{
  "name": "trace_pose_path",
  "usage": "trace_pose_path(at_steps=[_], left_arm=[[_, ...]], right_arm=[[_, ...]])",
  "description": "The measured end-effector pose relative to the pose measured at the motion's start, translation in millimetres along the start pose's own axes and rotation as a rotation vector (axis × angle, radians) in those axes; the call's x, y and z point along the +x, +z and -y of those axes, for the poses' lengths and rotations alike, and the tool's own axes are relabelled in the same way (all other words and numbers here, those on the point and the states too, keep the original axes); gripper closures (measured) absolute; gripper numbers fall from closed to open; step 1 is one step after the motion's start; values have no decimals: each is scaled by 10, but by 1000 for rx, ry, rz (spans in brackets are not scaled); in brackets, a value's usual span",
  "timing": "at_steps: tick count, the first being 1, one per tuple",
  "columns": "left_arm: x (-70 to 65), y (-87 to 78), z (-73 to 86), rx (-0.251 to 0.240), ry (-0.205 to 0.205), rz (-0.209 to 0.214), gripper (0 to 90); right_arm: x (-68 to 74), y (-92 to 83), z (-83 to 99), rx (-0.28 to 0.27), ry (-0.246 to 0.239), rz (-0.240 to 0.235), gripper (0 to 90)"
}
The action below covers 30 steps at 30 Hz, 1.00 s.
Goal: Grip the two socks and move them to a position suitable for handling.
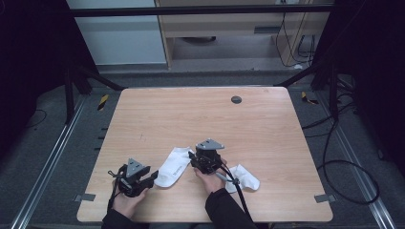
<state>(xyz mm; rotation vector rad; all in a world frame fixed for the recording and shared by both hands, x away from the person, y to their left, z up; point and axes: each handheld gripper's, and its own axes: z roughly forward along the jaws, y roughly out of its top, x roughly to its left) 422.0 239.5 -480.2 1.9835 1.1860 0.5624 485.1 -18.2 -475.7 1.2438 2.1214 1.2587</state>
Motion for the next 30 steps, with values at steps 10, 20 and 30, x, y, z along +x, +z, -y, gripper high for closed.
trace_pose_path(at_steps=[10, 20, 30], left_arm=[[-123, -92, -92, -72, -18, 24, 535], [-354, -48, -182, -92, 8, 61, 535], [-627, 73, -294, -83, 41, 99, 553]], right_arm=[[-337, -476, -103, -40, -4, 10, 589], [-688, -934, -4, -44, -26, 38, 584], [-929, -1316, 295, -24, -63, 48, 618]])
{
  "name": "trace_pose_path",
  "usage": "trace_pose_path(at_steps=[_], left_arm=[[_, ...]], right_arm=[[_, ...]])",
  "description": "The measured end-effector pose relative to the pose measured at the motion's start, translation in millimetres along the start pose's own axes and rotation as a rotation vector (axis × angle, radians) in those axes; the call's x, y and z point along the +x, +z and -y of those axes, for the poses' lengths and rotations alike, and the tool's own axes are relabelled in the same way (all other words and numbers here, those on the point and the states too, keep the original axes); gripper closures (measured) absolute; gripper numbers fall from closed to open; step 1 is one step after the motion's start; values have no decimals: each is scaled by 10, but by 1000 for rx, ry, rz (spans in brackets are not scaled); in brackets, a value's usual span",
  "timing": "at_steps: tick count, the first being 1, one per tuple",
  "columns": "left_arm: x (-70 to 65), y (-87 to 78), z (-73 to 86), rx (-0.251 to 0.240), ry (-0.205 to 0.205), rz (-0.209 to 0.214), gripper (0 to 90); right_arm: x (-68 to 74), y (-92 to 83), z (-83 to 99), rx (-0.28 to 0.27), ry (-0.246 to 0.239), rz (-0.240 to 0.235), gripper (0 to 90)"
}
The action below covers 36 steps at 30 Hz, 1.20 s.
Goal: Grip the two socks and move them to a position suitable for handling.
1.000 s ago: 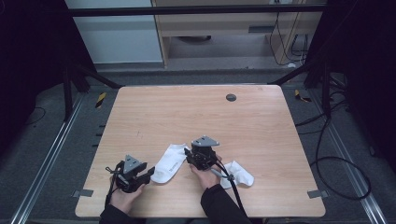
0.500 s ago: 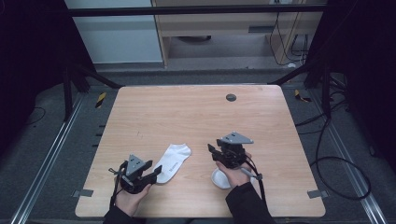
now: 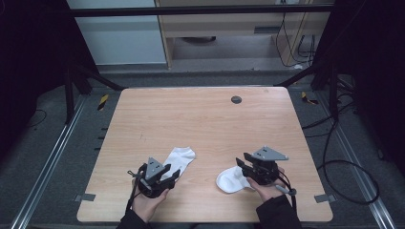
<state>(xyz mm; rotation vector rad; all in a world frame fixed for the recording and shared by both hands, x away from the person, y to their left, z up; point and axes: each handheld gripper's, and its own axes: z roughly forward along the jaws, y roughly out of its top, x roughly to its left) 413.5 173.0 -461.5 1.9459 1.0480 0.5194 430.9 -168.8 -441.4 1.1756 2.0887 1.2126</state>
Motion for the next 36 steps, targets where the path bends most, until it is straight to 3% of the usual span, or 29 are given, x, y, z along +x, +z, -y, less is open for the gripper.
trace_pose_path(at_steps=[7, 14, 26, 29, 36], left_arm=[[-266, 164, -76, 9, 43, 40, 562], [-589, 383, -146, 24, 88, 83, 569], [-927, 659, -170, 71, 121, 130, 569], [-977, 721, -151, 88, 129, 126, 568], [-1003, 847, -74, 130, 105, 129, 603]], right_arm=[[-77, -184, 250, 17, 0, -10, 648], [-63, -156, 373, 65, -2, -55, 650], [-50, -85, 513, 136, 0, -80, 654], [-48, -76, 534, 145, -4, -88, 652], [-13, -17, 591, 202, -24, -97, 666]])
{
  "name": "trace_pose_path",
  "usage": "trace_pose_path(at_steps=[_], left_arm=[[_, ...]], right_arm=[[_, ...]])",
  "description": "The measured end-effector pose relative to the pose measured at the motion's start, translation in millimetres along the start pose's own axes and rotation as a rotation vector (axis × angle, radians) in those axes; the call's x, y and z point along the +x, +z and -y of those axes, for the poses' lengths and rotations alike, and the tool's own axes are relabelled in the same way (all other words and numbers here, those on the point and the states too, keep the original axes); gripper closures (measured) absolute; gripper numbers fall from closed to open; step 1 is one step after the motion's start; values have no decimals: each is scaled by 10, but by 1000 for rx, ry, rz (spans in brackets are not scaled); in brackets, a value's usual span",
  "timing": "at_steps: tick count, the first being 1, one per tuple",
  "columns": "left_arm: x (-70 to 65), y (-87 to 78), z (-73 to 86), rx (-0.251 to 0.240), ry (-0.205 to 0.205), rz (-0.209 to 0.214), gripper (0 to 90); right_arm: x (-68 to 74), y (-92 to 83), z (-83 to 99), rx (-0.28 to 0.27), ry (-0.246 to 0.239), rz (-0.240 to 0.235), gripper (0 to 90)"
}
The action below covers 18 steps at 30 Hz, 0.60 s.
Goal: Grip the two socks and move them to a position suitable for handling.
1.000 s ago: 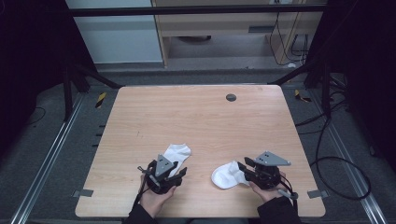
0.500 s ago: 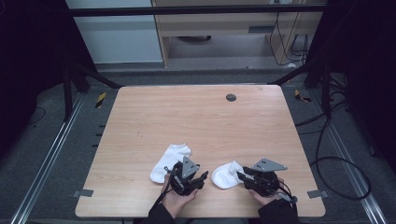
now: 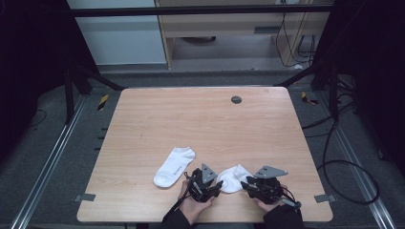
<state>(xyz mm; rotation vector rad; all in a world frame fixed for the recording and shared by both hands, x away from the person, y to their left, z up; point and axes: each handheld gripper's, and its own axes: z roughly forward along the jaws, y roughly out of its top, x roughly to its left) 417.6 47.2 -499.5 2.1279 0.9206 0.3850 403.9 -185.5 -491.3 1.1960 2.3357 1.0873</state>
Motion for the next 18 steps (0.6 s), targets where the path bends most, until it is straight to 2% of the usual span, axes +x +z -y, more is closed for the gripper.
trace_pose_path(at_steps=[5, 10, 13, 15, 18], left_arm=[[13, 17, 4, 15, -14, -4, 671], [-7, 29, 5, 21, -20, 7, 743], [-21, 33, -4, 27, -16, 11, 798], [-25, 33, -9, 32, -14, 12, 823], [-29, 35, -11, 34, -11, 17, 856]], right_arm=[[2, 42, 14, 27, -15, -1, 729], [-9, 47, 15, 41, -4, -14, 824], [-6, 40, 4, 39, 3, -18, 842], [-16, 20, -7, 26, 4, -17, 844], [-83, -81, -30, -61, 58, -11, 844]])
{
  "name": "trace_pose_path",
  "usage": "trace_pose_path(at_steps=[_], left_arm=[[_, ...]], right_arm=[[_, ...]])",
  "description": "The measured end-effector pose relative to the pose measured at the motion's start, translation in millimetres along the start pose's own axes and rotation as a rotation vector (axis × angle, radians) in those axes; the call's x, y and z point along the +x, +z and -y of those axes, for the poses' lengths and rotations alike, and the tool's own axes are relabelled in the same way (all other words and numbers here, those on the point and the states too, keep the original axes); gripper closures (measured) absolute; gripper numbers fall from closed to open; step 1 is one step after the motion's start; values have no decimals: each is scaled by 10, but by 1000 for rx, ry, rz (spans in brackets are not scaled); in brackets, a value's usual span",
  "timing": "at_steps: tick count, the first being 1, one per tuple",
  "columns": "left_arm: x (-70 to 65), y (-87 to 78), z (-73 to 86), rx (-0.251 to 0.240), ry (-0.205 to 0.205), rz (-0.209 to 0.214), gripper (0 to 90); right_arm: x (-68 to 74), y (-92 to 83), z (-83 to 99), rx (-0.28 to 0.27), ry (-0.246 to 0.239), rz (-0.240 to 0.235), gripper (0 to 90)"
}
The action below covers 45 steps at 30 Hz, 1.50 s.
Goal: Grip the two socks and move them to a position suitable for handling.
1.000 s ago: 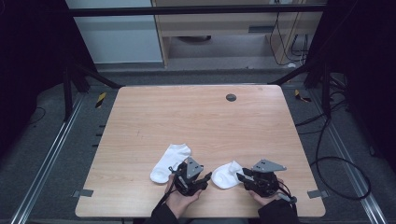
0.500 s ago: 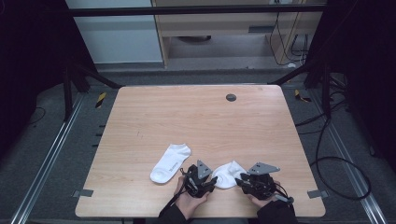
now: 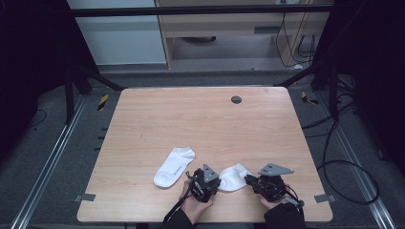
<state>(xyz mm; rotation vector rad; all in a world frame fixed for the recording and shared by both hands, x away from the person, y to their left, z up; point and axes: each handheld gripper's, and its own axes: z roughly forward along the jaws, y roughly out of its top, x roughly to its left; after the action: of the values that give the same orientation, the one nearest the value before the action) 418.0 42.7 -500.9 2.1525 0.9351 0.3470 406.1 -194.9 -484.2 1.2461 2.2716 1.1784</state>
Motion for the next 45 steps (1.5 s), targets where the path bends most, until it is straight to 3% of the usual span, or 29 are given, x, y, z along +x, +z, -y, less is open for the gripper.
trace_pose_path(at_steps=[1, 3, 5, 6, 8, 16, 22, 23, 26, 32, 33, 41, 45], left_arm=[[0, 0, 0, 0, 0, 0, 860], [0, 1, -3, 1, 5, 1, 864], [1, 1, -4, 2, 6, 2, 869], [2, 2, -4, 2, 6, 2, 869], [3, 2, -5, 2, 8, 3, 873], [5, 1, -8, 6, 19, 4, 874], [4, 5, -13, 5, 24, -6, 871], [11, 5, -14, 3, 23, -7, 847], [24, 1, -17, -6, 16, -14, 750], [76, -69, -57, -52, 8, -24, 665], [80, -78, -66, -54, 10, -30, 661], [105, 2, -38, -10, 0, -34, 689], [115, 20, -20, -6, -6, -30, 763]], right_arm=[[0, 0, 0, 0, 0, 0, 844], [-63, -48, -8, -49, 36, 14, 843], [-170, -108, -4, -114, 106, 32, 840], [-170, -108, -4, -114, 106, 32, 840], [-290, -124, 7, -145, 176, 50, 837], [-448, -64, 10, -116, 224, 117, 820], [-511, -21, 2, -90, 187, 195, 778], [-528, -28, -3, -99, 168, 240, 754], [-551, -52, -5, -118, 154, 260, 738], [-547, -67, -15, -131, 129, 231, 702], [-537, -29, -11, -107, 114, 209, 682], [-513, 78, 7, -17, 68, 189, 667], [-521, 121, 15, 26, 59, 185, 760]])
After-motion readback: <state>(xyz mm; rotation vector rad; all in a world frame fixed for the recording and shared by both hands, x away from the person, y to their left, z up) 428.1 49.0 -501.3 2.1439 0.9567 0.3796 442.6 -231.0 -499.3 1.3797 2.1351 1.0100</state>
